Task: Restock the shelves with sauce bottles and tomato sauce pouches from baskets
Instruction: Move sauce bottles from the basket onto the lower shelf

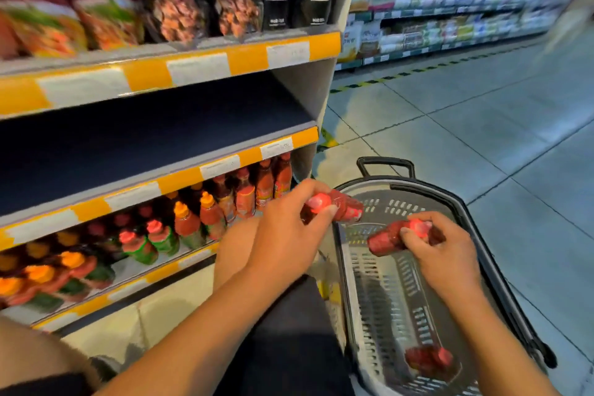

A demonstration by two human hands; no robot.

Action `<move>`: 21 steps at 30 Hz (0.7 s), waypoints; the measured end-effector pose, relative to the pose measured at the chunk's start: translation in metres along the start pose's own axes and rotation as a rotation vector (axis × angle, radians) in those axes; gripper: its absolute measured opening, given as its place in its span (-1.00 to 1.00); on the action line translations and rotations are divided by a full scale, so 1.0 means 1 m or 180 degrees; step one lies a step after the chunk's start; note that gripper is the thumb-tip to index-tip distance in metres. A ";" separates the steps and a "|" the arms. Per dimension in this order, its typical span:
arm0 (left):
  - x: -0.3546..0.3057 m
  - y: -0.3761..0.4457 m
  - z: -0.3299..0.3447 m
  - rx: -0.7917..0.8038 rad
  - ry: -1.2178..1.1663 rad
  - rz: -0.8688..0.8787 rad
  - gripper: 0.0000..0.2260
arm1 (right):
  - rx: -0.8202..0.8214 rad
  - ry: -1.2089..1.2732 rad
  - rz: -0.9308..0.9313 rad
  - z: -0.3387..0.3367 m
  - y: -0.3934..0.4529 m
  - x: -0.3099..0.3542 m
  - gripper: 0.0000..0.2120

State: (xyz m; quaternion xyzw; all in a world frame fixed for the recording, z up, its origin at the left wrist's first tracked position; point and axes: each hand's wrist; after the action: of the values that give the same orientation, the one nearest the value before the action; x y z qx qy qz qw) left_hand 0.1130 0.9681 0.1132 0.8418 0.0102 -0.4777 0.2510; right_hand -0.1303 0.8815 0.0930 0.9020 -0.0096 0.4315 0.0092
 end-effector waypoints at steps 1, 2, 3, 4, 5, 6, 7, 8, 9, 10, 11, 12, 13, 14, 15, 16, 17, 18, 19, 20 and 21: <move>-0.002 -0.006 -0.020 -0.0083 0.0067 0.0030 -0.88 | 0.0070 0.0052 -0.0119 0.006 -0.001 0.012 -0.76; -0.003 -0.012 -0.039 -0.0213 0.0063 0.0044 -0.87 | 0.0126 0.0121 -0.0217 0.012 -0.003 0.023 -0.76; -0.002 -0.017 -0.059 -0.0385 0.0027 0.0052 -0.86 | 0.0160 0.0178 -0.0299 0.019 -0.005 0.035 -0.76; 0.000 -0.023 -0.077 -0.0568 0.0000 0.0031 -0.85 | 0.0173 0.0232 -0.0382 0.026 -0.008 0.047 -0.76; 0.001 -0.028 -0.096 -0.0745 -0.0021 -0.0018 -0.85 | 0.0197 0.0263 -0.0469 0.032 -0.011 0.060 -0.77; 0.004 -0.034 -0.113 -0.0903 -0.0039 -0.0089 -0.85 | 0.0209 0.0285 -0.0546 0.038 -0.015 0.073 -0.79; 0.007 -0.040 -0.131 -0.1038 -0.0065 -0.0170 -0.86 | 0.0206 0.0303 -0.0626 0.044 -0.018 0.085 -0.81; 0.010 -0.047 -0.150 -0.1148 -0.0080 -0.0246 -0.86 | 0.0202 0.0345 -0.0720 0.050 -0.022 0.098 -0.81; 0.012 -0.054 -0.168 -0.1240 -0.0079 -0.0302 -0.87 | 0.0226 0.0398 -0.0820 0.055 -0.026 0.111 -0.81; 0.014 -0.062 -0.186 -0.1334 -0.0058 -0.0327 -0.86 | 0.0271 0.0433 -0.0925 0.062 -0.031 0.123 -0.81; 0.015 -0.069 -0.204 -0.1452 -0.0036 -0.0334 -0.86 | 0.0343 0.0433 -0.1021 0.069 -0.036 0.136 -0.82; 0.017 -0.077 -0.220 -0.1610 -0.0027 -0.0346 -0.85 | 0.0426 0.0420 -0.1111 0.076 -0.041 0.148 -0.83; 0.018 -0.086 -0.237 -0.1795 -0.0039 -0.0372 -0.84 | 0.0505 0.0405 -0.1203 0.085 -0.047 0.160 -0.83; 0.021 -0.095 -0.252 -0.1992 -0.0051 -0.0398 -0.83 | 0.0581 0.0406 -0.1301 0.094 -0.052 0.171 -0.81; 0.022 -0.105 -0.267 -0.2193 -0.0053 -0.0414 -0.83 | 0.0672 0.0415 -0.1395 0.104 -0.059 0.183 -0.80; 0.024 -0.115 -0.281 -0.2398 -0.0035 -0.0416 -0.84 | 0.0766 0.0429 -0.1472 0.114 -0.065 0.193 -0.79; 0.025 -0.126 -0.295 -0.2597 0.0009 -0.0406 -0.84 | 0.0859 0.0431 -0.1544 0.125 -0.070 0.203 -0.79; 0.028 -0.137 -0.307 -0.2787 0.0075 -0.0401 -0.84 | 0.0948 0.0429 -0.1606 0.136 -0.077 0.213 -0.79; 0.032 -0.148 -0.320 -0.2961 0.0142 -0.0416 -0.85 | 0.1043 0.0432 -0.1674 0.147 -0.085 0.223 -0.79; 0.039 -0.160 -0.333 -0.3114 0.0200 -0.0459 -0.86 | 0.1147 0.0452 -0.1758 0.159 -0.092 0.232 -0.79; 0.047 -0.171 -0.344 -0.3251 0.0223 -0.0527 -0.86 | 0.1250 0.0474 -0.1825 0.170 -0.100 0.240 -0.80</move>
State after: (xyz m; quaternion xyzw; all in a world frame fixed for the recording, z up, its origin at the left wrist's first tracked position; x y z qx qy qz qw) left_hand 0.3697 1.2560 0.1484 0.6239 0.3171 -0.4016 0.5907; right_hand 0.1552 0.9753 0.1728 0.8187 0.3277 0.4695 -0.0430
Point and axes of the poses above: each hand's wrist, its own y-axis towards the middle knuckle, its own z-axis out of the palm, x = y × z, and after that the axes turned 10 degrees about z, right-handed
